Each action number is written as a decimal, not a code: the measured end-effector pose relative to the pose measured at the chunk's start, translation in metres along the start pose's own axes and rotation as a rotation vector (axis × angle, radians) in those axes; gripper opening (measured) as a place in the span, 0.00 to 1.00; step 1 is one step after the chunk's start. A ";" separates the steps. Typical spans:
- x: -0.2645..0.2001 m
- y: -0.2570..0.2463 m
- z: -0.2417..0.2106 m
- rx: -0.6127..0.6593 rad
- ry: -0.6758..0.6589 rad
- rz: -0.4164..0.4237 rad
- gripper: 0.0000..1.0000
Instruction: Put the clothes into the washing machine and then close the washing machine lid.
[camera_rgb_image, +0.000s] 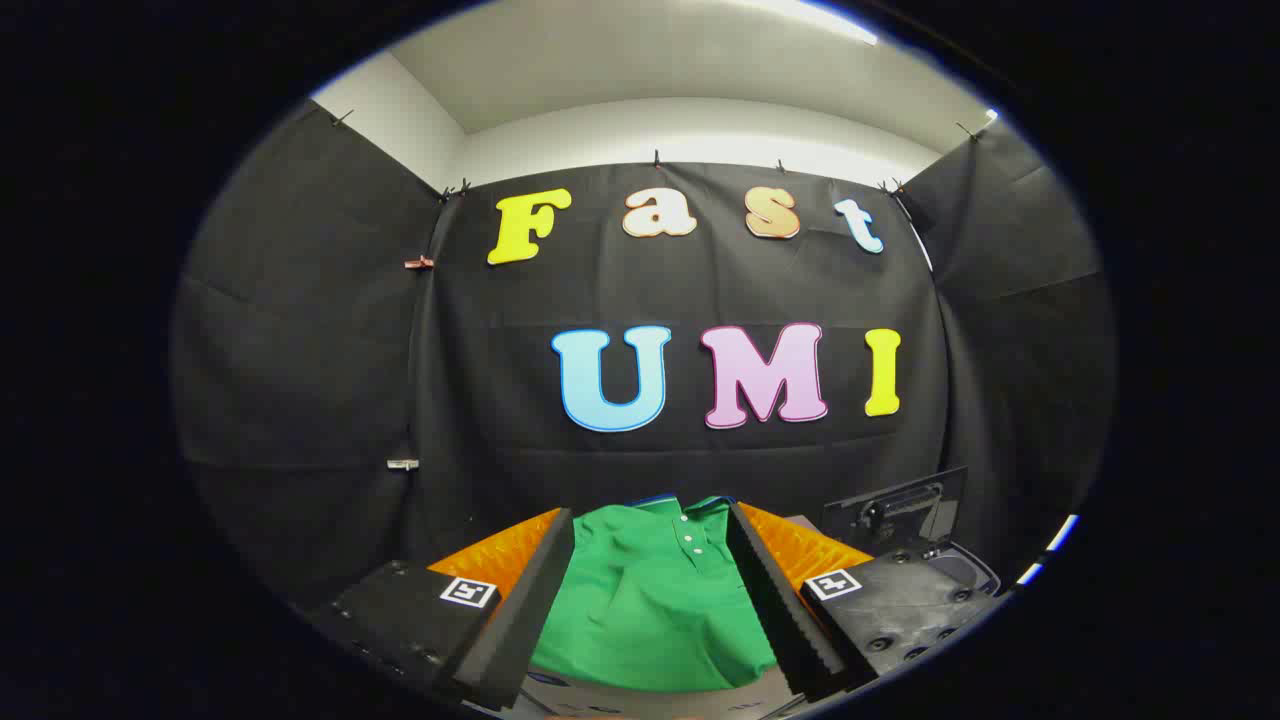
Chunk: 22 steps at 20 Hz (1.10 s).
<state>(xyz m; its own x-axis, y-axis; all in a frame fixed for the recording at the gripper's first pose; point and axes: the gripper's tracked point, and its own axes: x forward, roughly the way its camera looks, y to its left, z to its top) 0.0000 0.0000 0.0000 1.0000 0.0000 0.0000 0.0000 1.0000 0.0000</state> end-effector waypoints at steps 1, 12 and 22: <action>0.000 0.000 -0.005 -0.004 0.014 0.005 0.96; 0.006 0.022 0.007 -0.032 -0.029 0.069 0.96; 0.026 0.017 0.020 -0.076 -0.094 0.090 0.93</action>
<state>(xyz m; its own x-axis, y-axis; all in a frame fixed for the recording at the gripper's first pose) 0.0259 0.0168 0.0198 0.9916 0.0934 0.0900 -0.0863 0.9931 -0.0796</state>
